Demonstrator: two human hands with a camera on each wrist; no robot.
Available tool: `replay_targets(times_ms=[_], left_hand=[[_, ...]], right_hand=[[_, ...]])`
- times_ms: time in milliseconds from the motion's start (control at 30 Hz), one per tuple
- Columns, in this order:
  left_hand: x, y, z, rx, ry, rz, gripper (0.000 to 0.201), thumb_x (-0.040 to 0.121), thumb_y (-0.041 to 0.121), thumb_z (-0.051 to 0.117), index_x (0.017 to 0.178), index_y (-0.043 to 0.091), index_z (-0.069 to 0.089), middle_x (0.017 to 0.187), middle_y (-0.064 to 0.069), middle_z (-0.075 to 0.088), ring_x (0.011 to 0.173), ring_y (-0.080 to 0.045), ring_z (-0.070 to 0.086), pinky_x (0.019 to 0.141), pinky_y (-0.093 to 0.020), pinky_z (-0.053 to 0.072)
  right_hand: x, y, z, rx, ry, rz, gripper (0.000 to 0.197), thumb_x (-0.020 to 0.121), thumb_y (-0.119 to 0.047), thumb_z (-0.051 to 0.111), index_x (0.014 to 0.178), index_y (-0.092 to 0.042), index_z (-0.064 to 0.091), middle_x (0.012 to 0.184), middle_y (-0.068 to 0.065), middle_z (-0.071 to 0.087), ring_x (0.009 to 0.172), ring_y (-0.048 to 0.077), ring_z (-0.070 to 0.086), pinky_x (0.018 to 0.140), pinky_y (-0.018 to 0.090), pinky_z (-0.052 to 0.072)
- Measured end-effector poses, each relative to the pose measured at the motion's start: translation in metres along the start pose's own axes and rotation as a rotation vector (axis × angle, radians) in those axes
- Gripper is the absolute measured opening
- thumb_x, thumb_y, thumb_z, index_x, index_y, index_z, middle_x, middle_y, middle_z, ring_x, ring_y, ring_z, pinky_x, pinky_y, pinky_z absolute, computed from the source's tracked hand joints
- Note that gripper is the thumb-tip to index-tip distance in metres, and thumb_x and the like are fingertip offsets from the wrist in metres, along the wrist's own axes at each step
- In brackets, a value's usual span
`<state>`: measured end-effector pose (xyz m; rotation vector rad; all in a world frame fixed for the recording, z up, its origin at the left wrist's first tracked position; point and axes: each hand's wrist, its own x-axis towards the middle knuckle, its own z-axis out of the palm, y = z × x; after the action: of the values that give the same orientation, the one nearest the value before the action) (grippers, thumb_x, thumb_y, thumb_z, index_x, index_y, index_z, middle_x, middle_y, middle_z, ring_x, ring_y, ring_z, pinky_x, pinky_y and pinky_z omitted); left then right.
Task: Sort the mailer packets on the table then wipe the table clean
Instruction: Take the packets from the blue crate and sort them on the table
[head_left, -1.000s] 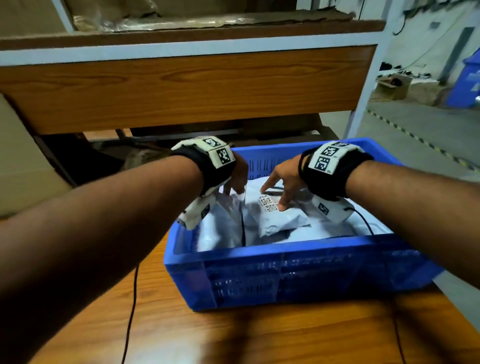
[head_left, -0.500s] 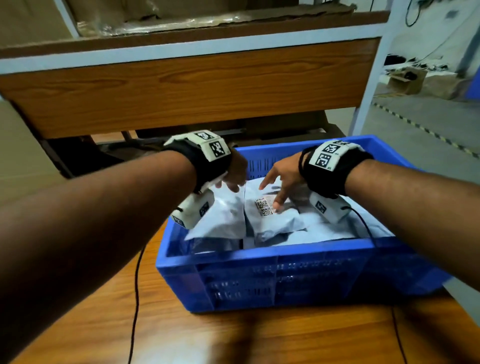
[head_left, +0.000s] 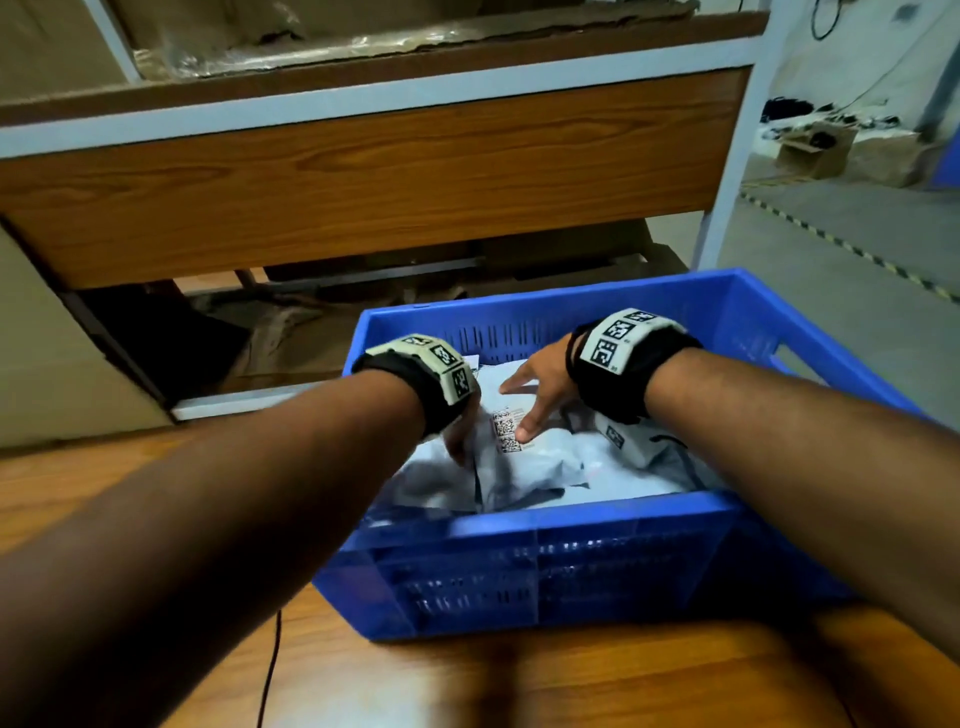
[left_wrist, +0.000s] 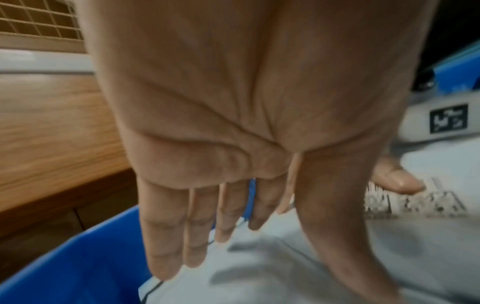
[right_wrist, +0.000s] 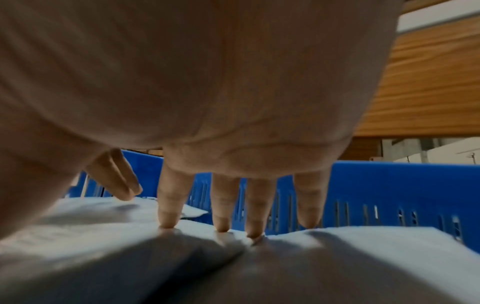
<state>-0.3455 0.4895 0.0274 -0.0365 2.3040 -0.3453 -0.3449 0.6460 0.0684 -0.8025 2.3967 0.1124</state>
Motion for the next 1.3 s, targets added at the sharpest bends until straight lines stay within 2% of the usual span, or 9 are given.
replay_targets(times_ms=[233,333,400,500,633,933,1100,1200,1300], left_hand=[[-0.058,0.009,0.000,0.047,0.170,-0.020,0.050,0.063,0.038,0.086,0.108,0.019,0.071,0.106,-0.002,0.069,0.104,-0.024,0.065,0.092,-0.038,0.053],[-0.053,0.008,-0.007,0.077,0.146,-0.008,0.044,0.044,0.056,0.088,0.081,0.035,0.075,0.089,0.003,0.069,0.097,-0.024,0.067,0.092,-0.037,0.052],[-0.062,0.011,-0.010,0.116,0.161,-0.039,0.070,0.041,0.069,0.082,0.099,0.032,0.071,0.106,0.001,0.067,0.106,-0.025,0.062,0.098,-0.035,0.046],[-0.067,0.020,-0.003,0.014,0.165,-0.042,0.129,0.050,0.080,0.071,0.152,0.021,0.019,0.152,-0.004,0.034,0.139,-0.027,0.033,0.114,-0.038,0.026],[-0.047,0.035,0.013,-0.098,0.085,-0.019,0.135,0.059,0.070,0.075,0.153,0.023,-0.009,0.156,-0.009,0.025,0.140,-0.029,0.031,0.109,-0.040,0.034],[-0.063,0.030,0.012,0.168,0.180,0.033,0.126,0.057,0.072,0.075,0.153,0.016,0.014,0.155,-0.008,0.028,0.138,-0.029,0.034,0.113,-0.041,0.030],[-0.058,0.015,0.012,0.193,0.008,0.118,0.045,0.046,0.063,0.084,0.085,0.048,0.068,0.107,0.011,0.069,0.103,-0.016,0.061,0.100,-0.035,0.046],[-0.046,0.022,0.012,0.161,0.034,0.036,0.092,0.000,0.085,0.067,0.084,0.047,0.067,0.088,0.015,0.070,0.091,-0.018,0.066,0.092,-0.036,0.050],[-0.068,0.025,0.006,0.087,0.118,0.062,0.102,0.008,0.083,0.072,0.099,0.037,0.065,0.108,0.013,0.068,0.098,-0.020,0.064,0.096,-0.038,0.048]], right_hand=[[0.002,0.007,0.019,-0.099,0.076,-0.054,0.090,0.078,-0.072,0.056,0.151,-0.032,0.023,0.158,-0.003,0.025,0.143,0.020,0.027,0.113,0.032,0.020],[0.002,0.011,0.015,-0.050,0.104,-0.070,0.091,0.075,-0.073,0.057,0.150,-0.033,0.025,0.158,-0.004,0.025,0.144,0.019,0.026,0.116,0.034,0.019],[-0.004,0.024,0.006,0.050,0.127,-0.063,0.093,0.072,-0.069,0.064,0.149,-0.033,0.027,0.157,-0.004,0.026,0.142,0.018,0.028,0.117,0.033,0.020],[-0.020,0.051,-0.008,0.060,0.148,0.019,0.095,0.073,-0.057,0.073,0.151,-0.032,0.024,0.157,-0.004,0.025,0.143,0.018,0.027,0.115,0.031,0.019],[-0.031,0.070,0.007,-0.020,0.034,0.142,0.101,0.075,-0.052,0.074,0.153,-0.034,0.013,0.161,-0.004,0.013,0.146,0.020,0.016,0.115,0.034,0.015],[-0.028,0.061,-0.002,0.020,0.208,0.022,0.086,0.081,-0.056,0.065,0.151,-0.032,0.021,0.158,-0.004,0.023,0.144,0.019,0.024,0.114,0.033,0.018],[-0.008,0.023,0.010,-0.014,0.106,-0.085,0.090,0.076,-0.054,0.072,0.150,-0.036,0.025,0.159,-0.003,0.019,0.145,0.020,0.021,0.117,0.035,0.017],[0.001,0.016,0.025,-0.093,0.072,-0.056,0.091,0.075,-0.056,0.072,0.150,-0.037,0.024,0.160,-0.002,0.017,0.145,0.023,0.020,0.116,0.036,0.017],[-0.004,0.025,0.017,0.021,0.118,-0.066,0.094,0.073,-0.055,0.075,0.150,-0.034,0.027,0.158,-0.002,0.020,0.145,0.022,0.022,0.116,0.033,0.018]])
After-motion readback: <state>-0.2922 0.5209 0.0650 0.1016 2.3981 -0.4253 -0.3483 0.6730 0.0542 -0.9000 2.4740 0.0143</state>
